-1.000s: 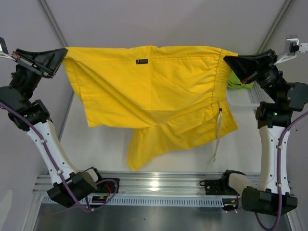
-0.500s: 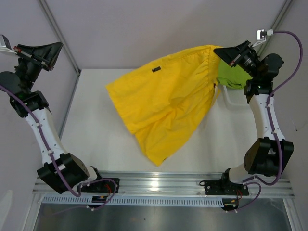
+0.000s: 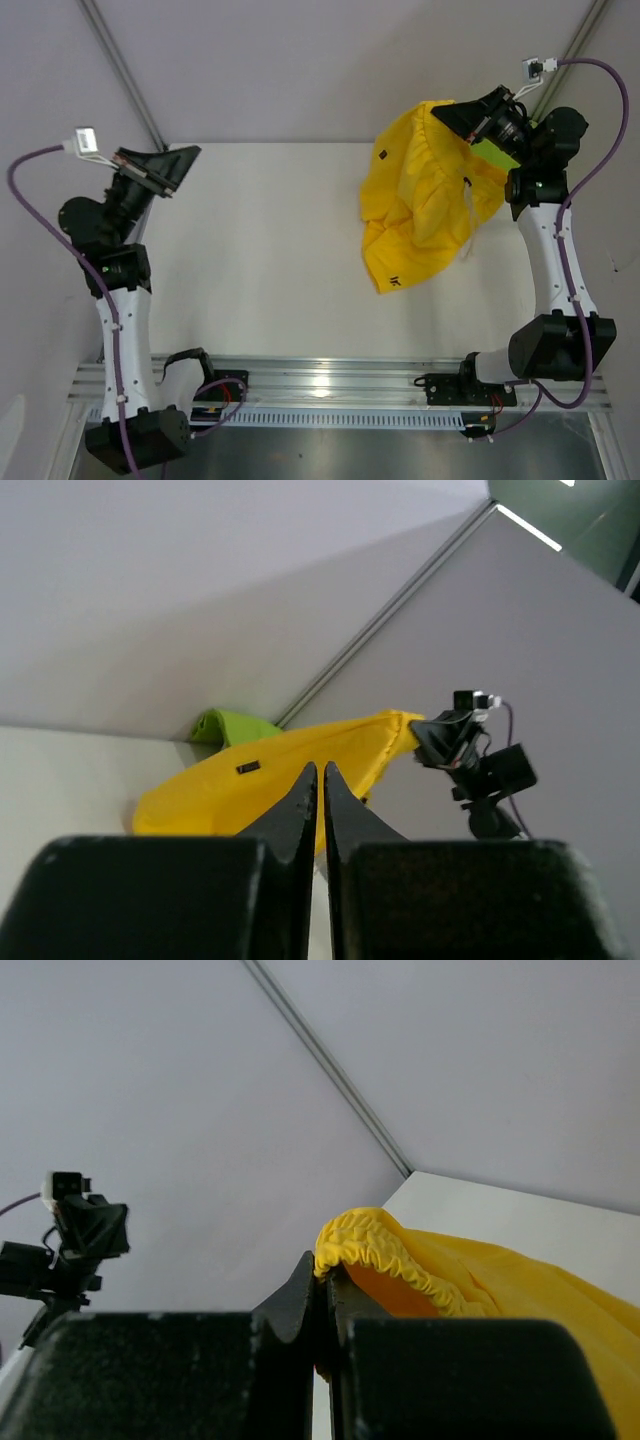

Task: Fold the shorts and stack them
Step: Flatten the shorts out

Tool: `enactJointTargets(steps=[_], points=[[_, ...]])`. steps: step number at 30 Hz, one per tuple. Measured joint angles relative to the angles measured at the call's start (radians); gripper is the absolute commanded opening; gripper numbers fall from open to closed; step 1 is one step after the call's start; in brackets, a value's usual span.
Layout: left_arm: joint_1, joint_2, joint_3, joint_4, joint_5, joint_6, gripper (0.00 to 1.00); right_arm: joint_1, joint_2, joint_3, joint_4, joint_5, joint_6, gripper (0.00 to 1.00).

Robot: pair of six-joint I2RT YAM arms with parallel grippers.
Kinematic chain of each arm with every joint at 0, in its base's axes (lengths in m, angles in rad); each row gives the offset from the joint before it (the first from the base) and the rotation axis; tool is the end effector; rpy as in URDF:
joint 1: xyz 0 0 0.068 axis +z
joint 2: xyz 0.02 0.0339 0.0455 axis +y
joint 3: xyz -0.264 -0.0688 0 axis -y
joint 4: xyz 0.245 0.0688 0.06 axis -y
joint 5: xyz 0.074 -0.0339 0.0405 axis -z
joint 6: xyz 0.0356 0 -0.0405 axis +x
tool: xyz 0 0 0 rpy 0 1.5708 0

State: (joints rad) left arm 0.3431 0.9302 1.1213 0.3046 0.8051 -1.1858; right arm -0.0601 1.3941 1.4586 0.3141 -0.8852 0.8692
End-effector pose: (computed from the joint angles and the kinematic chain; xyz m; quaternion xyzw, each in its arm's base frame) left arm 0.1764 0.0358 0.4775 -0.0832 0.5729 -0.5063 0.6391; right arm 0.3050 0.0093 0.4847 -0.0895 0.6124 0.5154 0.5928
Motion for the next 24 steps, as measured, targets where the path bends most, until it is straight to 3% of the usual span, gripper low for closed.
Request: enactJointTargets(steps=[1,2,5,10,15,19,24], points=[[-0.04,-0.016,-0.059,0.006,-0.022,0.027,0.14,0.0,0.005,0.003,-0.013,-0.005,-0.006,0.0],[-0.085,-0.016,-0.128,0.018,-0.05,0.057,0.3,0.0,0.011,0.003,-0.021,-0.01,-0.008,0.0],[-0.193,0.038,-0.296,0.054,-0.116,0.127,0.54,0.0,0.037,0.004,-0.035,-0.03,-0.011,0.0],[-0.29,0.297,-0.438,0.185,-0.167,0.184,0.7,0.0,0.071,0.004,-0.06,-0.075,-0.011,0.0],[-0.359,0.595,-0.364,0.398,-0.156,0.191,0.79,0.002,0.073,0.008,-0.074,-0.131,-0.017,0.0],[-0.426,0.887,-0.207,0.605,-0.109,0.125,0.97,0.008,0.073,0.023,-0.101,-0.179,-0.041,0.0],[-0.482,1.181,-0.011,0.734,-0.061,-0.003,0.99,0.018,0.071,0.039,-0.151,-0.226,-0.101,0.0]])
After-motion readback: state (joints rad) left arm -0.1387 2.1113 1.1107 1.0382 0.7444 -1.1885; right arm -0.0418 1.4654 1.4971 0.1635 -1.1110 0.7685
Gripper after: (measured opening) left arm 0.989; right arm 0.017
